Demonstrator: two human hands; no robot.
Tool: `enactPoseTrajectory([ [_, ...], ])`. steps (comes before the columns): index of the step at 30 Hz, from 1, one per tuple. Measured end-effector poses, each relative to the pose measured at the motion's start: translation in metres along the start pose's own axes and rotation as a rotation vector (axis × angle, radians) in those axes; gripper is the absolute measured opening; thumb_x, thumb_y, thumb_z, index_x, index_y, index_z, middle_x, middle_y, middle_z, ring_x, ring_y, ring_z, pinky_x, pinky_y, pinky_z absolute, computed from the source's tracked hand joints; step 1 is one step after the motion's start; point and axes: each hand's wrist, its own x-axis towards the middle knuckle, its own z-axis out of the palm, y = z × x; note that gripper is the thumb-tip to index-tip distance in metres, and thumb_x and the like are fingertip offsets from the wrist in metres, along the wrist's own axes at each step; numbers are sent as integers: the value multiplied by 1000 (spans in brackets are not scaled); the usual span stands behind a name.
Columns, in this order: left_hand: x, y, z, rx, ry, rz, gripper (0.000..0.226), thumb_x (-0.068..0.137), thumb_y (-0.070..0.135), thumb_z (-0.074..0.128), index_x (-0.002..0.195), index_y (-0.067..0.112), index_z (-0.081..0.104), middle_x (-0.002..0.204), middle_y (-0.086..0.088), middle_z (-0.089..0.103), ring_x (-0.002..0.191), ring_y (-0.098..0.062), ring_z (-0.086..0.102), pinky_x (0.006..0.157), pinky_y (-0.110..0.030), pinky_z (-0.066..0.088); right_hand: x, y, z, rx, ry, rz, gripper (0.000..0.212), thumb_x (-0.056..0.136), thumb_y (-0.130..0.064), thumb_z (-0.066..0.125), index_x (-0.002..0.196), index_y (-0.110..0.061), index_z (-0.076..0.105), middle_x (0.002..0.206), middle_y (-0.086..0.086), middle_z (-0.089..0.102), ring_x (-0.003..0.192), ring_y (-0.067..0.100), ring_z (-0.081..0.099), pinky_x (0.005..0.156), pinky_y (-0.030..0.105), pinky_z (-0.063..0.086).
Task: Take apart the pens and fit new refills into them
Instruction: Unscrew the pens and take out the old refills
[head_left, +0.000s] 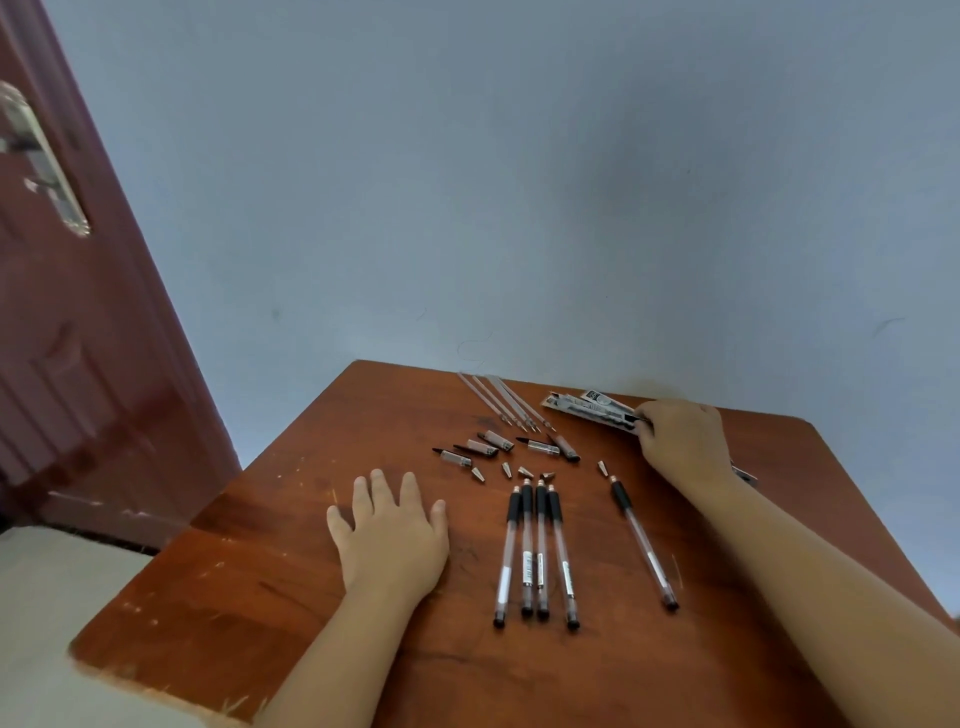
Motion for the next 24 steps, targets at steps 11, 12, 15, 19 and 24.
enactPoseTrajectory([
  [11,-20,13,-23,-487,381,318,40,93,31,46,130,16,46,130,5,48,125,-12,39,100,-20,28,-75,-34,-78,970,-185,257,9,82,-10,60,88,-14,66,74,-6,61,60,8,54,45,6,37],
  [12,-26,20,-28,-607,392,361,37,92,28,48,126,16,50,120,9,53,118,-11,45,94,-16,31,-84,-38,-81,1057,-263,274,10,81,-9,60,85,-16,65,72,-5,62,55,5,56,42,5,38],
  [15,-43,45,-43,-1043,218,396,23,90,19,52,111,19,60,92,20,62,90,4,59,70,-5,42,-101,-48,-82,1227,-392,303,13,80,-6,60,81,-17,67,69,-1,66,47,1,58,43,12,44],
  [19,-52,62,-52,-1459,10,355,22,86,-1,54,90,19,62,64,12,70,66,1,65,62,-11,50,-111,-51,-81,1229,-408,227,22,82,-4,58,72,-22,67,68,-1,68,52,3,61,48,13,47],
  [24,-59,68,-63,-1617,-118,344,22,88,-6,46,77,9,59,58,5,67,55,-4,63,57,-18,53,-112,-44,-89,1170,-384,53,29,82,-4,57,69,-29,65,58,-15,67,55,-5,59,52,6,43],
])
